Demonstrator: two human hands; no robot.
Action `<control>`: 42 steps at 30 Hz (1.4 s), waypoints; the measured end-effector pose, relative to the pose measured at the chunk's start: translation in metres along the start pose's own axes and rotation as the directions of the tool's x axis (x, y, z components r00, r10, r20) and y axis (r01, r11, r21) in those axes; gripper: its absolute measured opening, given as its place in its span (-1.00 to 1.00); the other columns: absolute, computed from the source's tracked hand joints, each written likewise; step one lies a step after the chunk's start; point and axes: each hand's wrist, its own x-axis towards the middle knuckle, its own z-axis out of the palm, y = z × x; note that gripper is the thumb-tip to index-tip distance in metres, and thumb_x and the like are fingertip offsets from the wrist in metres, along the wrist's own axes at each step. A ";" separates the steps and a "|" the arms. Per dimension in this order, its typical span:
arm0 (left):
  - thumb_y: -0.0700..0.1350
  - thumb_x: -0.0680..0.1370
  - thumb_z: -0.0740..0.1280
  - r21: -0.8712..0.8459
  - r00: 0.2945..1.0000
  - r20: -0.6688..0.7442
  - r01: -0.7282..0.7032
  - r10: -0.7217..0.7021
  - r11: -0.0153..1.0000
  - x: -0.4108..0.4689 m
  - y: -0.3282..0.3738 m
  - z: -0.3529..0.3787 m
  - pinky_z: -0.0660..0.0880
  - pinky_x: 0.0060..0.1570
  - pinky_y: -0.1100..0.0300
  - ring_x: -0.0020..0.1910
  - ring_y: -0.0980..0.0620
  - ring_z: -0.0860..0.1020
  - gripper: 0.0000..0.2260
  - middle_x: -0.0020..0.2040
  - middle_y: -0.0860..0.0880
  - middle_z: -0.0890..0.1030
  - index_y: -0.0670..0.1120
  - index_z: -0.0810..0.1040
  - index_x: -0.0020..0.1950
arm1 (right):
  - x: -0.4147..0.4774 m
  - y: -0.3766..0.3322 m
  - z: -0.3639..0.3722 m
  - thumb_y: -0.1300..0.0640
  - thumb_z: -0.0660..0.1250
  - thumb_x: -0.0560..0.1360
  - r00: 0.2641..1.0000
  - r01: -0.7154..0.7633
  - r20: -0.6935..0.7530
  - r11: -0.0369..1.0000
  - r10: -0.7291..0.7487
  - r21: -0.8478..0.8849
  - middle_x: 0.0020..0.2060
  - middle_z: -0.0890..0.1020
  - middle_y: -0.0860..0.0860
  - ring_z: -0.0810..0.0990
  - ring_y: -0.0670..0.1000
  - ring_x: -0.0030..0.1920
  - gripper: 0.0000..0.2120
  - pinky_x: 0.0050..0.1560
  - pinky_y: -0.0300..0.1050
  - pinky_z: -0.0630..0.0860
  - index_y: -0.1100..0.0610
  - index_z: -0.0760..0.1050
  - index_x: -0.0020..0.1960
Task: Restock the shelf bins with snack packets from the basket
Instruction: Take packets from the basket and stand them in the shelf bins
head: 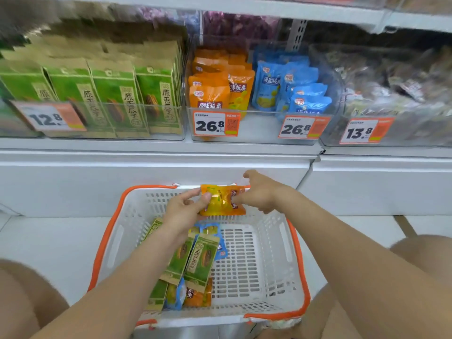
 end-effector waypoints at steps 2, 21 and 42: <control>0.04 0.39 0.60 -0.170 0.999 0.036 0.036 -0.030 0.985 -0.003 0.014 0.001 0.64 0.13 -0.03 0.10 -0.10 0.72 -0.43 0.15 -0.17 0.71 -0.08 0.61 0.36 | -0.005 -0.004 -0.002 -0.06 0.52 0.52 0.999 -0.031 -0.020 0.938 0.040 0.344 0.06 0.60 0.09 0.71 0.19 0.04 -0.57 0.12 0.10 0.68 0.12 0.40 0.19; -0.09 0.56 0.52 -0.023 0.930 0.170 -0.327 0.326 0.945 -0.043 0.112 0.034 0.65 0.18 -0.11 0.04 -0.08 0.74 -0.72 0.03 -0.12 0.76 -0.13 0.59 0.21 | -0.037 -0.056 -0.046 0.24 0.43 0.57 0.465 0.697 -0.760 0.717 -0.455 -0.002 -0.20 0.58 -0.20 0.60 -0.12 -0.13 -0.78 -0.05 0.05 0.60 -0.01 0.42 -0.04; 0.14 0.72 0.10 0.872 0.596 0.481 -0.405 0.643 -0.276 0.024 0.242 0.038 0.08 0.59 -0.19 0.61 -0.10 0.25 -0.49 0.64 -0.09 0.29 -0.05 0.25 0.64 | 0.031 -0.097 -0.139 0.15 0.48 0.45 0.709 0.345 -0.696 0.917 -0.116 0.199 0.03 0.68 0.02 0.65 0.08 0.07 -0.76 0.06 0.02 0.66 0.00 0.65 0.11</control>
